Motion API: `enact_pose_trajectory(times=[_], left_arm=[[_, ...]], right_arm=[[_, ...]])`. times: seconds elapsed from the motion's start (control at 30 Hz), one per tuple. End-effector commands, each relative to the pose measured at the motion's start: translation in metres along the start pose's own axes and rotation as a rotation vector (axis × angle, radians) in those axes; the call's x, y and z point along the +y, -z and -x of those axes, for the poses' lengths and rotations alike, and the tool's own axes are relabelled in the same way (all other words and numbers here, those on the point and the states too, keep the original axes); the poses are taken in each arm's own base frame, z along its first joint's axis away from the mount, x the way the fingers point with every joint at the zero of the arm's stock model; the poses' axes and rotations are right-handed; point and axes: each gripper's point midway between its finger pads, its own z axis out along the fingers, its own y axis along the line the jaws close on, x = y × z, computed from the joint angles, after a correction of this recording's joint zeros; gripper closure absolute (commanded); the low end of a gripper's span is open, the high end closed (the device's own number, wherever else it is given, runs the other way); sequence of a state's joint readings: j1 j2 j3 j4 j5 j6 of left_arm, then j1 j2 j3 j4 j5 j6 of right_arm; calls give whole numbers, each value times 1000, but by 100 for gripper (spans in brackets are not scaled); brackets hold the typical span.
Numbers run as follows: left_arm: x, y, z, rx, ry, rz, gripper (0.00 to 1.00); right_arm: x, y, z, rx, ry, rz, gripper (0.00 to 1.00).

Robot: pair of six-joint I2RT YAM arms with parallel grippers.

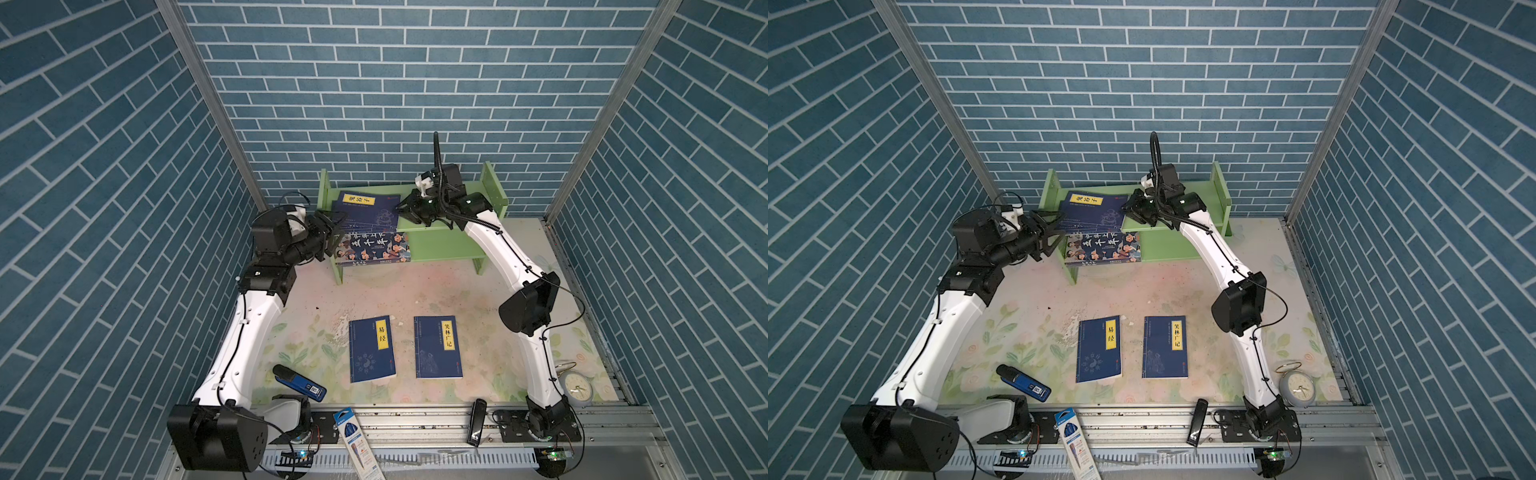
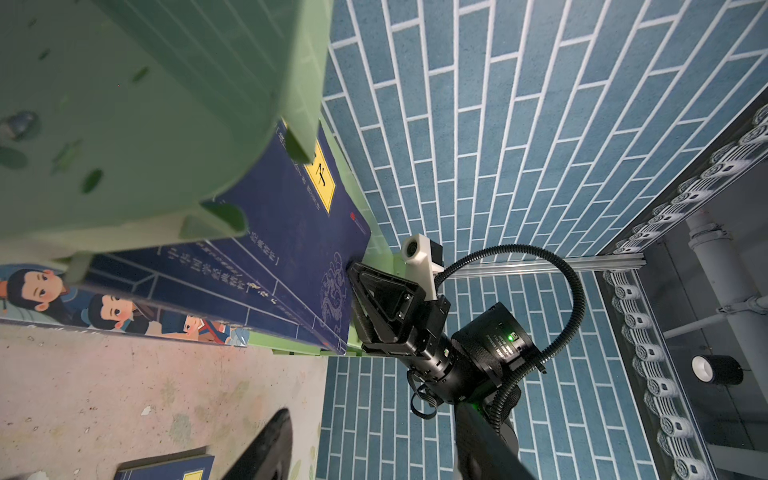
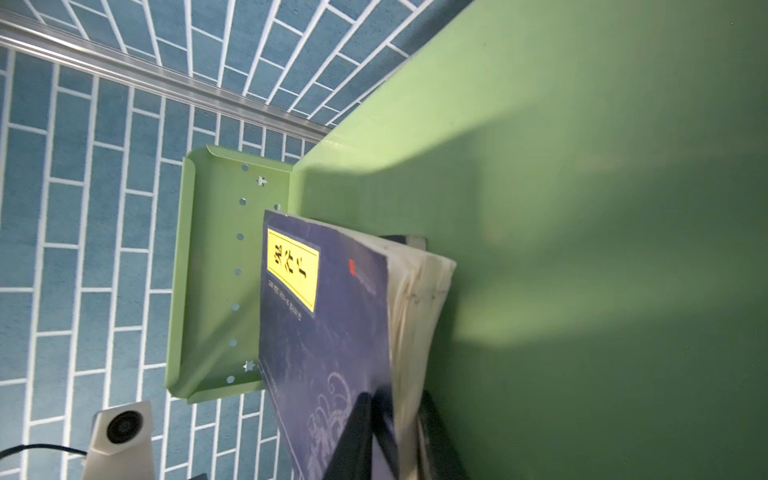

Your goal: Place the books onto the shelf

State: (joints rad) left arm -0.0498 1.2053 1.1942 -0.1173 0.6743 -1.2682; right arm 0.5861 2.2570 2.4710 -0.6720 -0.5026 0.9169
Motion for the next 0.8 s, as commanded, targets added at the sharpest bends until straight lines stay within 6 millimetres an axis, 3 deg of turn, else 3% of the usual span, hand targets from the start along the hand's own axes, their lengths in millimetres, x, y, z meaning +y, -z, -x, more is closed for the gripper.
enact_pose_trajectory(times=[0.0, 0.17, 0.6, 0.77], left_arm=[[-4, 5, 0, -5, -16, -11, 36], [-5, 5, 1, -8, -19, -13, 36], [-7, 6, 5, -19, -22, -10, 35], [-6, 7, 7, -24, -20, -7, 35]], right_arm=[[-29, -7, -7, 34, -19, -73, 86], [-33, 8, 2, 6, 48, -105, 89], [-14, 25, 14, 1, 165, -15, 89], [0, 29, 10, 33, 196, 60, 89]])
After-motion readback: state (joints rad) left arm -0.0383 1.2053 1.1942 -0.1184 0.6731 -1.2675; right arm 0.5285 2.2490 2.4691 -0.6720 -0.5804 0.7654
